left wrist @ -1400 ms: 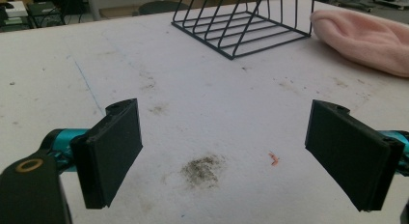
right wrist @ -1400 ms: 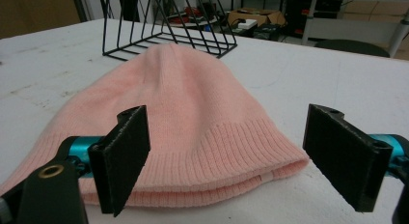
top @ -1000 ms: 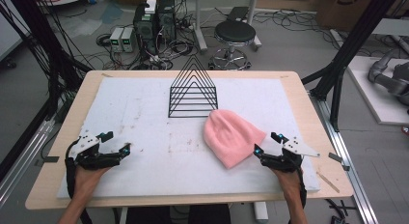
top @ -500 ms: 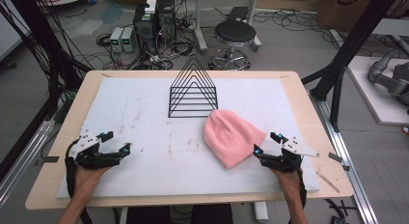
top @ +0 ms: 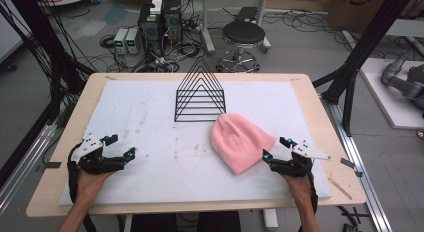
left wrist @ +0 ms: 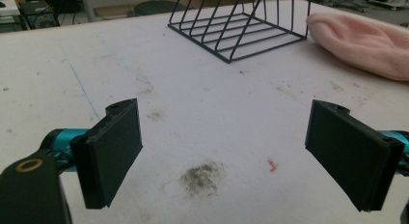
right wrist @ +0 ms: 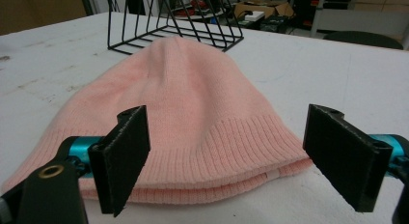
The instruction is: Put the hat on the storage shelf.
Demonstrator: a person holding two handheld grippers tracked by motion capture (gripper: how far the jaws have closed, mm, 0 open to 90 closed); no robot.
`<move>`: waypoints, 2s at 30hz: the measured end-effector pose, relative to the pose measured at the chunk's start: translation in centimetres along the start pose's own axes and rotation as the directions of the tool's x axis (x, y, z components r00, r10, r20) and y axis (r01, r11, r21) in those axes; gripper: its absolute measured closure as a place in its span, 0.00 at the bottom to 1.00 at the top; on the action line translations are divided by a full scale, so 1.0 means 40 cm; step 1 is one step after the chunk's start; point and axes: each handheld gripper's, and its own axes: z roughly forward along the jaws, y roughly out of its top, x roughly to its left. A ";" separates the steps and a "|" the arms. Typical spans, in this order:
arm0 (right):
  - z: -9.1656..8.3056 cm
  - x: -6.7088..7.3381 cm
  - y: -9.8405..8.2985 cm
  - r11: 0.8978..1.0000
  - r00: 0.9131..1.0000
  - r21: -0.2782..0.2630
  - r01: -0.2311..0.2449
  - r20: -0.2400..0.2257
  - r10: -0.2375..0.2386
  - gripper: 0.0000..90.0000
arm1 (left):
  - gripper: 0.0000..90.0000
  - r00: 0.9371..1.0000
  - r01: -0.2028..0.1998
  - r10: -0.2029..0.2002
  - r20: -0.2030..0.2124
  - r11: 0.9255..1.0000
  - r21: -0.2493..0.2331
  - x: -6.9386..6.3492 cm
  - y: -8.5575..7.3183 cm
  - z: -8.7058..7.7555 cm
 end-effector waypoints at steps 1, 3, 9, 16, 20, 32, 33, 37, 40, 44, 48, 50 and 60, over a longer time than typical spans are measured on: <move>0.000 0.000 0.000 1.000 1.000 -0.002 0.004 0.001 -0.004 0.19 | 0.14 1.000 -0.003 0.003 0.004 1.000 -0.005 -0.001 0.006 0.002; -0.001 0.000 0.000 1.000 1.000 -0.005 0.005 0.000 -0.005 0.19 | 0.14 1.000 -0.015 0.015 0.011 1.000 -0.002 -0.003 0.018 0.008; 0.000 0.000 0.000 1.000 1.000 -0.004 0.002 -0.002 -0.002 0.19 | 0.14 0.998 -0.056 0.054 0.033 0.998 0.040 -0.022 0.037 0.042; -0.001 -0.001 -0.001 1.000 1.000 -0.006 0.005 -0.001 -0.005 0.19 | 0.14 0.994 -0.070 0.064 0.090 0.996 0.057 -0.040 0.086 0.088; 0.000 0.000 0.000 1.000 1.000 -0.003 0.002 -0.002 -0.002 0.19 | 0.13 0.995 -0.038 0.033 0.093 0.998 0.056 -0.046 0.111 0.109; -0.002 0.002 -0.001 1.000 1.000 -0.011 0.008 0.003 -0.008 0.19 | 0.14 0.979 -0.059 0.038 0.202 0.993 0.100 -0.108 0.176 0.225; -0.002 0.002 -0.001 1.000 1.000 -0.010 0.011 0.003 -0.011 0.19 | 0.14 0.977 -0.063 0.041 0.209 0.993 0.102 -0.112 0.178 0.231; -0.004 0.002 -0.001 1.000 1.000 -0.011 0.010 0.003 -0.010 0.19 | 0.15 0.973 -0.077 0.050 0.224 0.991 0.113 -0.131 0.187 0.261; -0.003 0.002 -0.001 1.000 1.000 -0.011 0.011 0.004 -0.011 0.19 | 0.15 0.972 -0.077 0.047 0.231 0.990 0.121 -0.137 0.189 0.271; -0.003 0.002 -0.001 1.000 1.000 -0.011 0.011 0.004 -0.011 0.19 | 0.16 0.964 -0.067 0.029 0.264 0.988 0.138 -0.156 0.191 0.300; -0.003 0.002 -0.001 1.000 1.000 -0.011 0.011 0.004 -0.011 0.19 | 0.16 0.955 -0.058 0.006 0.298 0.984 0.167 -0.173 0.192 0.333; -0.004 0.002 -0.001 1.000 1.000 -0.011 0.008 0.004 -0.008 0.19 | 0.16 0.952 -0.060 0.004 0.305 0.983 0.176 -0.181 0.193 0.346; -0.004 0.003 -0.002 1.000 1.000 -0.013 0.005 0.003 -0.005 0.19 | 0.17 0.944 -0.079 0.007 0.331 0.976 0.204 -0.209 0.189 0.394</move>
